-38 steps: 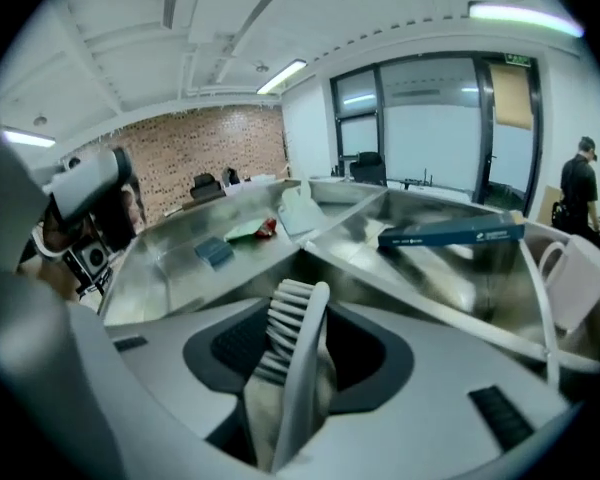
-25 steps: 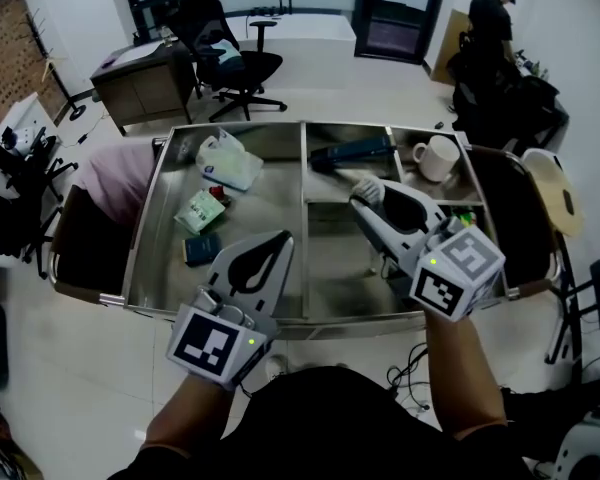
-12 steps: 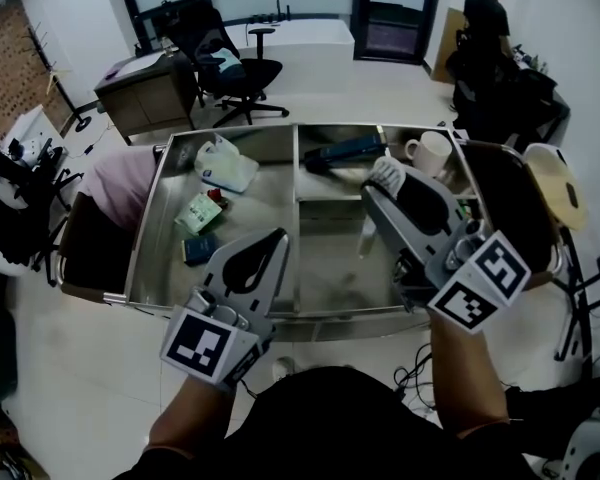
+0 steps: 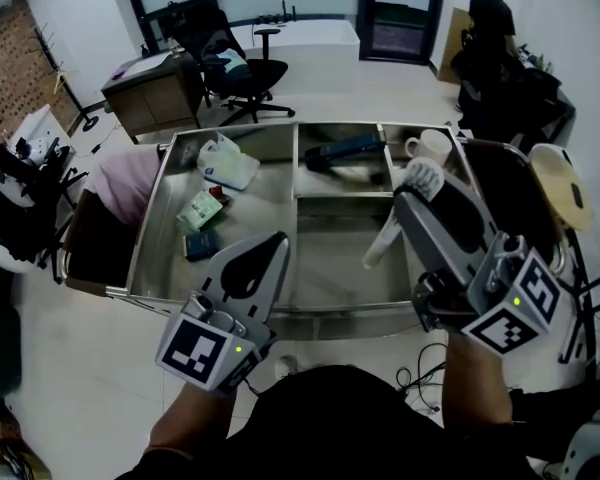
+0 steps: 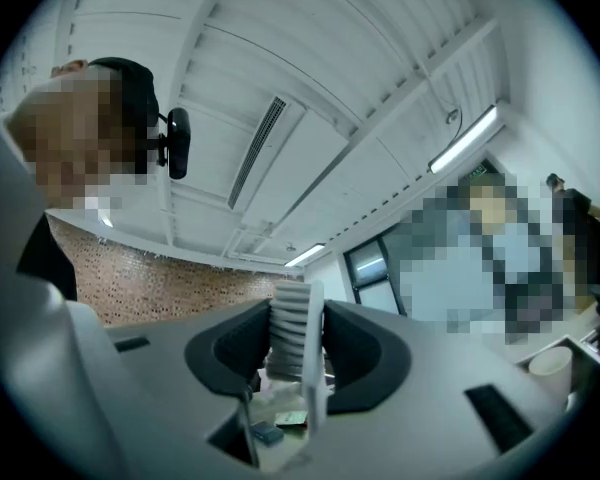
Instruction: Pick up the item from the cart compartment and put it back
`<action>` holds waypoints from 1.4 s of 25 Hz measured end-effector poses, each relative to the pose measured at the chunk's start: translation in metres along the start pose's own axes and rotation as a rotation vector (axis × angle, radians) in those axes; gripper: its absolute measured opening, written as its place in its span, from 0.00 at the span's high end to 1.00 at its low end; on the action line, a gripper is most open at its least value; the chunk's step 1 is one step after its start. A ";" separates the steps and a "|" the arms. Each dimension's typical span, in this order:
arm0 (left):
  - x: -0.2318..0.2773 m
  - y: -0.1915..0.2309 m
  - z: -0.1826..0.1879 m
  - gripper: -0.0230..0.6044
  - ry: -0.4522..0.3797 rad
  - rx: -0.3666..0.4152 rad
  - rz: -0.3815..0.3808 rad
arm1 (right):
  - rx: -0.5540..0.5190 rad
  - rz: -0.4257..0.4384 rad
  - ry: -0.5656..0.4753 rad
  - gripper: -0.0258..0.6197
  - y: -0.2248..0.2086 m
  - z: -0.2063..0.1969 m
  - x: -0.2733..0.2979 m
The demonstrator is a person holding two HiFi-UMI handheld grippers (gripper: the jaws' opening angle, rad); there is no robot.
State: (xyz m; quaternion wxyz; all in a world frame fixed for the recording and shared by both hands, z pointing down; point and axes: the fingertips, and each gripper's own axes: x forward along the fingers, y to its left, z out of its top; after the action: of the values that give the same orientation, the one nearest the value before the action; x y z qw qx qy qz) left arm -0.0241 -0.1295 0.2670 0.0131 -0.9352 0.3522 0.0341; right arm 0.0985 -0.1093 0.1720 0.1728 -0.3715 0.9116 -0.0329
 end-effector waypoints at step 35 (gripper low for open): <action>-0.005 -0.053 -0.019 0.96 0.039 0.020 -0.059 | 0.198 -0.009 0.073 0.70 0.029 -0.057 -0.097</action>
State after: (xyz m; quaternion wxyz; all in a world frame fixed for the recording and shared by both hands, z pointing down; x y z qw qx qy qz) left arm 0.0078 -0.0871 0.2860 0.0167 -0.9455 0.3251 0.0118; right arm 0.1245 -0.0257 0.2482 0.1751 -0.3552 0.9080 -0.1369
